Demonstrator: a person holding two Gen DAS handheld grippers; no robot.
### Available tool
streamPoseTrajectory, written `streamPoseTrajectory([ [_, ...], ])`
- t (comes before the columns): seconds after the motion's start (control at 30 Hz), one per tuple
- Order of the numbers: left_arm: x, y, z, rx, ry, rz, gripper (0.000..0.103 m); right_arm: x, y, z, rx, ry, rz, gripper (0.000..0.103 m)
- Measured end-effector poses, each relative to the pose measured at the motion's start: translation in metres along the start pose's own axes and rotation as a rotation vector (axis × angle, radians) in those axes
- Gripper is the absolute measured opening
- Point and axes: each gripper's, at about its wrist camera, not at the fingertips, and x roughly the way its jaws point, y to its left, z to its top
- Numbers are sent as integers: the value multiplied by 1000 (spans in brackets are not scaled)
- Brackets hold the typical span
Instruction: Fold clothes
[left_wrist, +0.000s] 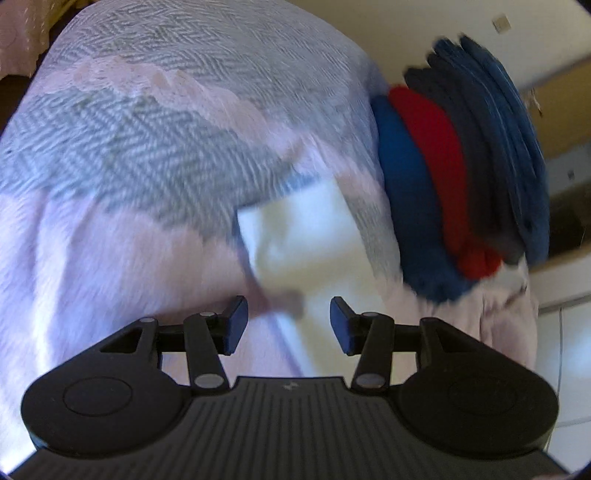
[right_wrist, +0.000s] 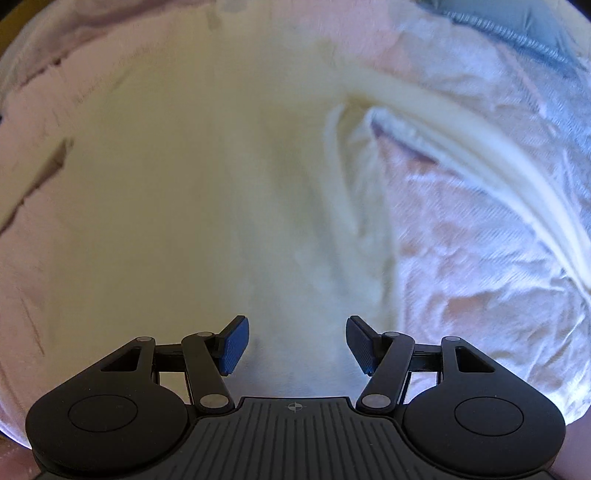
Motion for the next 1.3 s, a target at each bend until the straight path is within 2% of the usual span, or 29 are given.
streamPoseTrajectory([
  [0.03,3,-1,1,10,-3,-4,32,6,0,0,3,11,-2,62],
  [0.07,7,-2,3,20,-6,-7,31,11,0,0,7,21,-3,62],
  [0.1,10,-5,4,37,-7,-10,24,15,0,0,9,26,-7,62],
  [0.13,12,-8,4,59,-5,-13,7,19,0,0,12,31,-10,62],
  [0.17,14,-11,4,77,-5,-21,2,21,-1,0,17,31,-12,62],
  [0.27,3,-33,-2,164,-40,-62,1,23,-10,7,32,15,-8,62],
  [0.33,-13,-62,-15,290,-74,-113,1,22,-18,12,43,0,-1,62],
  [0.37,-24,-81,-29,367,-78,-164,1,21,-22,15,48,-7,2,62],
  [0.47,-58,-138,-80,598,-60,-344,1,20,-33,23,63,-30,12,62],
  [0.53,-83,-174,-129,766,-28,-477,1,17,-44,28,81,-56,24,62],
  [0.63,-113,-205,-225,953,101,-681,2,10,-67,37,121,-110,39,62],
  [0.7,-120,-210,-294,1042,250,-770,8,7,-82,41,153,-137,47,62],
  [0.77,-105,-199,-356,1115,409,-742,22,4,-99,46,201,-172,73,62],
  [0.83,-86,-181,-409,1201,526,-624,19,6,-113,54,253,-195,106,62],
  [0.9,-76,-161,-436,1265,599,-518,19,7,-126,61,300,-214,150,62],
  [0.93,-75,-154,-439,1281,616,-493,19,7,-131,64,322,-223,180,62],
  [1.03,-77,-145,-413,1296,596,-475,19,8,-136,68,391,-264,345,62],
  [1.17,-83,-144,-377,1283,559,-425,19,35,-126,80,502,-230,621,62],
  [1.3,-81,-144,-340,1277,502,-373,20,67,-97,93,601,-175,770,61],
])
